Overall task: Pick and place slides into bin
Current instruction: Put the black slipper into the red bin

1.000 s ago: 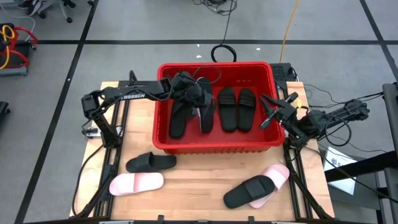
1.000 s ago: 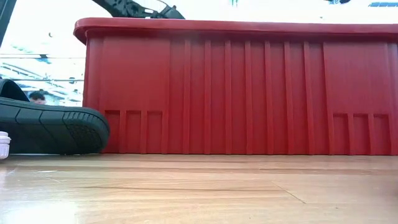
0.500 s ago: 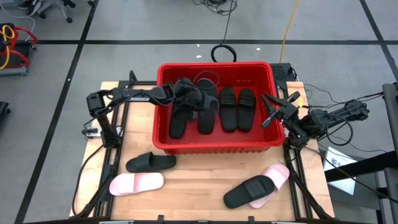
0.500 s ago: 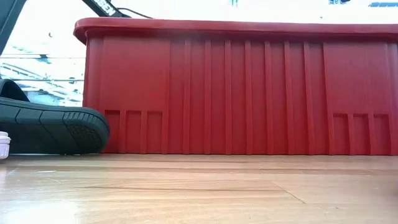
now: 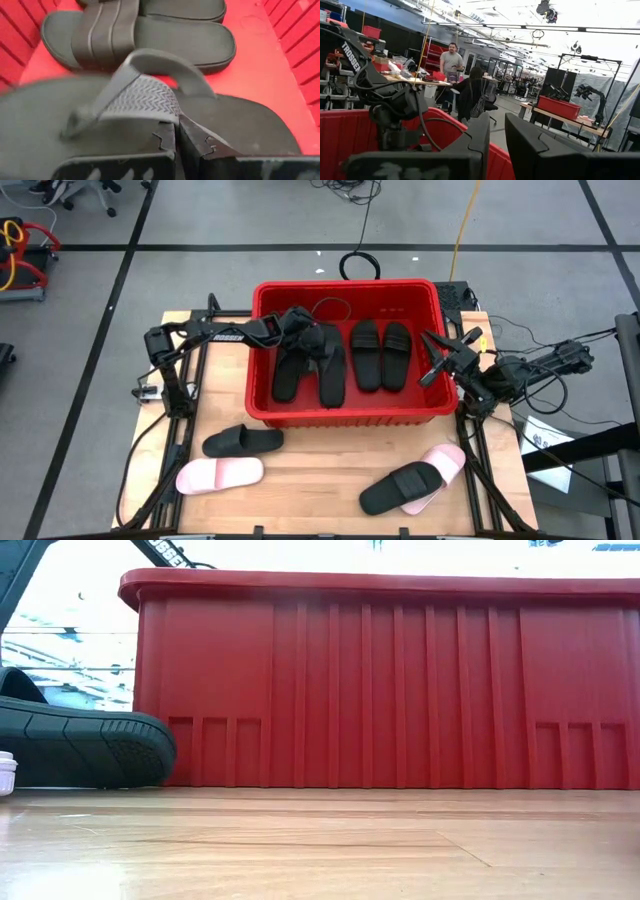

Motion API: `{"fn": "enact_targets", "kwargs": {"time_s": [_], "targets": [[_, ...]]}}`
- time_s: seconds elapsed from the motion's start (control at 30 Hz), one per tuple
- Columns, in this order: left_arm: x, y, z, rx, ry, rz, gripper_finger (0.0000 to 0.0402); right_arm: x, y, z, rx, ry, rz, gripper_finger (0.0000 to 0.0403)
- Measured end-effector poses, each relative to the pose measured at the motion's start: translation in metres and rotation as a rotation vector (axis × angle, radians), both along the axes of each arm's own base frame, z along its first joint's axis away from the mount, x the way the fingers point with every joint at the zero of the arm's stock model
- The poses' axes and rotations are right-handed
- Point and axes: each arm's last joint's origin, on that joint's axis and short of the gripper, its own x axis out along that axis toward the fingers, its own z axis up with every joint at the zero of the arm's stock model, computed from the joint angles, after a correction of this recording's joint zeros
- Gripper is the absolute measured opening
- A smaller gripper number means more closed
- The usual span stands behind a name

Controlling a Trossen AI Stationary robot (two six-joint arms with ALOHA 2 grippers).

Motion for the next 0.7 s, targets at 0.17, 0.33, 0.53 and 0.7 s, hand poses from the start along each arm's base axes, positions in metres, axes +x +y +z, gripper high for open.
{"fn": "enact_targets", "kwargs": {"time_s": [0.17, 0.33, 0.53, 0.7], "targets": [[0.0, 0.002, 0.001, 0.03, -0.006, -0.013, 0.0, 0.0, 0.0, 0.0, -0.002, 0.002, -0.001, 0.005], [0.002, 0.004, -0.007, 0.034, 0.008, -0.011, 0.0, 0.0, 0.0, -0.001, -0.008, 0.015, 0.0, 0.005], [0.006, 0.006, -0.023, 0.034, 0.037, -0.005, 0.0, 0.001, 0.0, -0.001, -0.008, 0.014, 0.003, 0.005], [0.007, 0.007, -0.024, 0.065, 0.033, -0.027, 0.0, 0.001, 0.0, -0.001, -0.007, 0.014, 0.003, 0.005]]}}
